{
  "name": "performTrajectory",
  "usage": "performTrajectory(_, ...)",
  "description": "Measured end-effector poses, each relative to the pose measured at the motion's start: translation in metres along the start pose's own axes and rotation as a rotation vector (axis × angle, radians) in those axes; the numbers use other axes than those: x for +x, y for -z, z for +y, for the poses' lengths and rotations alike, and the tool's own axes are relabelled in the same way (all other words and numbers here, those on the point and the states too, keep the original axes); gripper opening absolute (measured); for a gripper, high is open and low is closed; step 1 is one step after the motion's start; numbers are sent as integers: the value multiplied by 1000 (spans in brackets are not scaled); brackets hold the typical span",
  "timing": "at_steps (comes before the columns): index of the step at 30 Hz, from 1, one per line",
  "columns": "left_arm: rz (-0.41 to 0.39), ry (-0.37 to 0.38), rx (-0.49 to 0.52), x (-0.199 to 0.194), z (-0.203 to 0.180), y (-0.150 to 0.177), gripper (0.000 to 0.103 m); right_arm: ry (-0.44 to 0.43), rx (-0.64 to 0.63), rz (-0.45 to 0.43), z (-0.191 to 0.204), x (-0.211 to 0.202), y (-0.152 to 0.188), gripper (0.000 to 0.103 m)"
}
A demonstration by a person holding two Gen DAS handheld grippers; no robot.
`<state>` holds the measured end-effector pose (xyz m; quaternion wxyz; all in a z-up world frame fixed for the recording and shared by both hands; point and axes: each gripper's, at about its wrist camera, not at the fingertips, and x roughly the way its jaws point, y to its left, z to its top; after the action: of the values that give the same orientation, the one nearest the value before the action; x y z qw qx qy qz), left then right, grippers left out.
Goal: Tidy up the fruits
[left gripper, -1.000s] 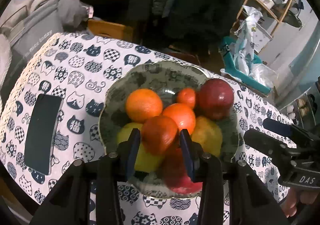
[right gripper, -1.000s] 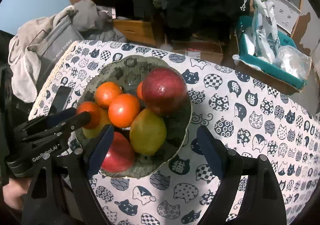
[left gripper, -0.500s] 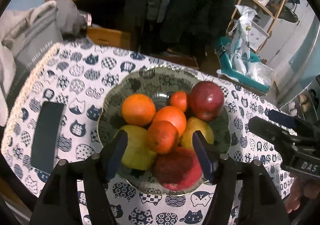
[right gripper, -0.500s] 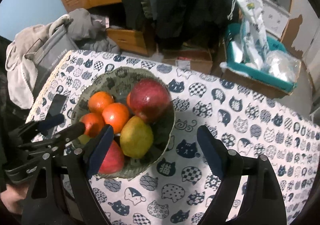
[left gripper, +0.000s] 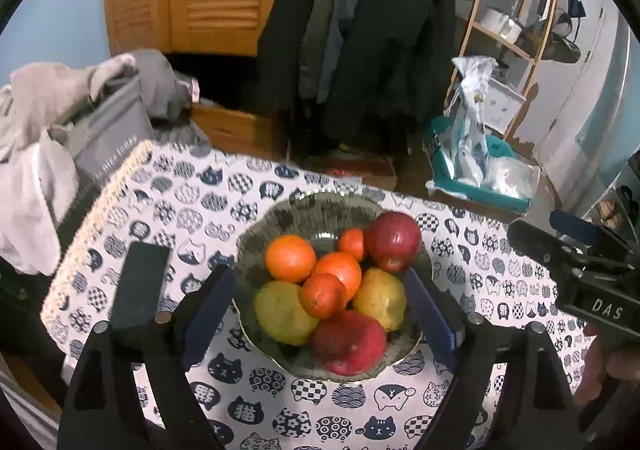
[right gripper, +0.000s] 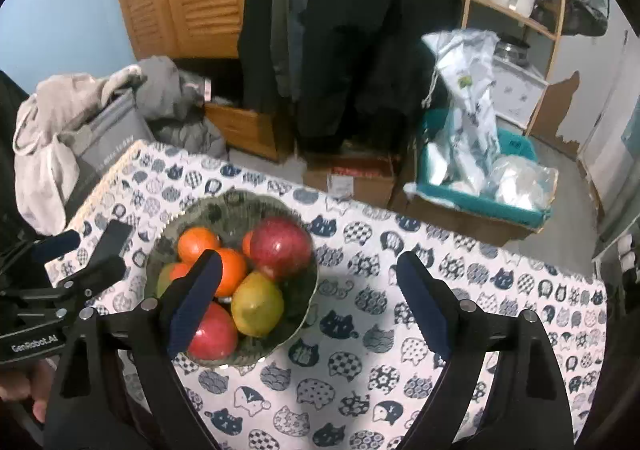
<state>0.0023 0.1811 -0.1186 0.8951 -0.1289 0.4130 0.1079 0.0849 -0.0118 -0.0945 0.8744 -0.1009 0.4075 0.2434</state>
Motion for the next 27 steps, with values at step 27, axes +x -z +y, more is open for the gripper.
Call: performTrajectory(27,-270,-28,26,-105,-18,-22,102,68,-44,-271,-14,-106,-5,89)
